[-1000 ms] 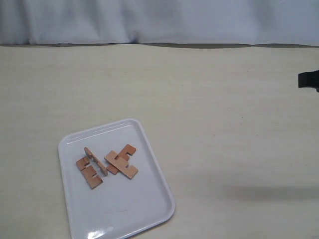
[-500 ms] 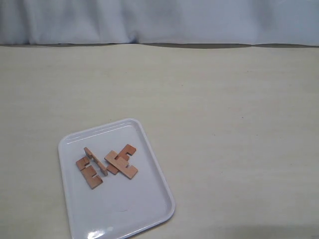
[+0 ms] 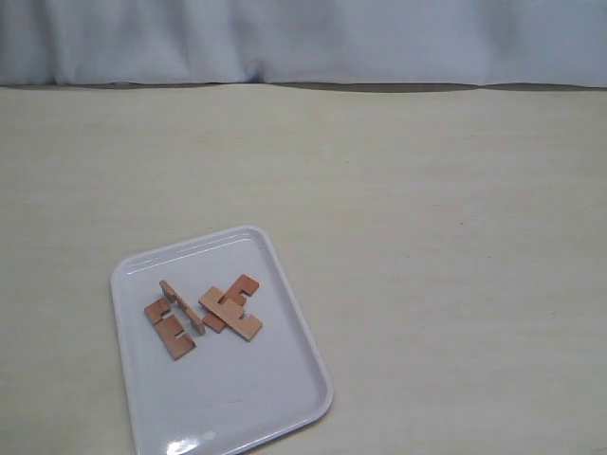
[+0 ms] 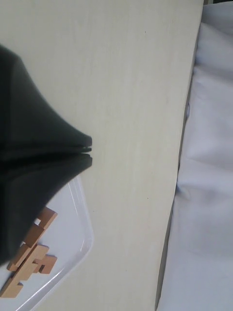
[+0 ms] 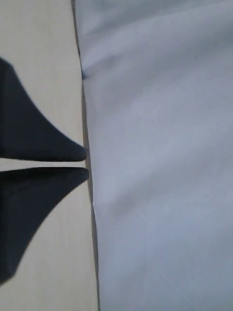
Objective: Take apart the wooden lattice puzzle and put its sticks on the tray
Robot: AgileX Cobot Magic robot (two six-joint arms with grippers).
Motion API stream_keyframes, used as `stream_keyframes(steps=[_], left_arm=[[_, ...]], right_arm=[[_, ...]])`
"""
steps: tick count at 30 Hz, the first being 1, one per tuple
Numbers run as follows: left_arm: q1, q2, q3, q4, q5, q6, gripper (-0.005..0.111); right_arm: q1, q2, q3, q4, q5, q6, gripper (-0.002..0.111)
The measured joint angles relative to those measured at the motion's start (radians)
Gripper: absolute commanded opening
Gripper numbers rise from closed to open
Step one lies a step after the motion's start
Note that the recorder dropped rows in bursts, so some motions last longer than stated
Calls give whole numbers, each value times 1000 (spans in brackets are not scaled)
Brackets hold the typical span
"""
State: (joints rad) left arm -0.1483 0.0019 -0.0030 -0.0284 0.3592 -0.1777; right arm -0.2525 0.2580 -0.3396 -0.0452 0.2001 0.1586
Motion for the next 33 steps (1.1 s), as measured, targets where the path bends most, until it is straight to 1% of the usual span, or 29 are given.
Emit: stream_keyframes(steps=[14,23,25,28,30,33], left_arm=[[0,0,0,0,0,0,0],[0,0,0,0,0,0,0],[0,0,0,0,0,2,0],[0,0,0,0,0,2,0],[0,0,0,0,0,2,0],[0,0,0,0,0,2,0]], right_arm=[[0,-235,1,25,4,-8,4],[18,-254,-2,27,12,-8,4],[18,-254,52,27,-3,-8,4],[18,-254,212,27,-66,-8,4],[18,-254,309,27,-74,-23,4],[18,-254,338,67,-52,-21,4]])
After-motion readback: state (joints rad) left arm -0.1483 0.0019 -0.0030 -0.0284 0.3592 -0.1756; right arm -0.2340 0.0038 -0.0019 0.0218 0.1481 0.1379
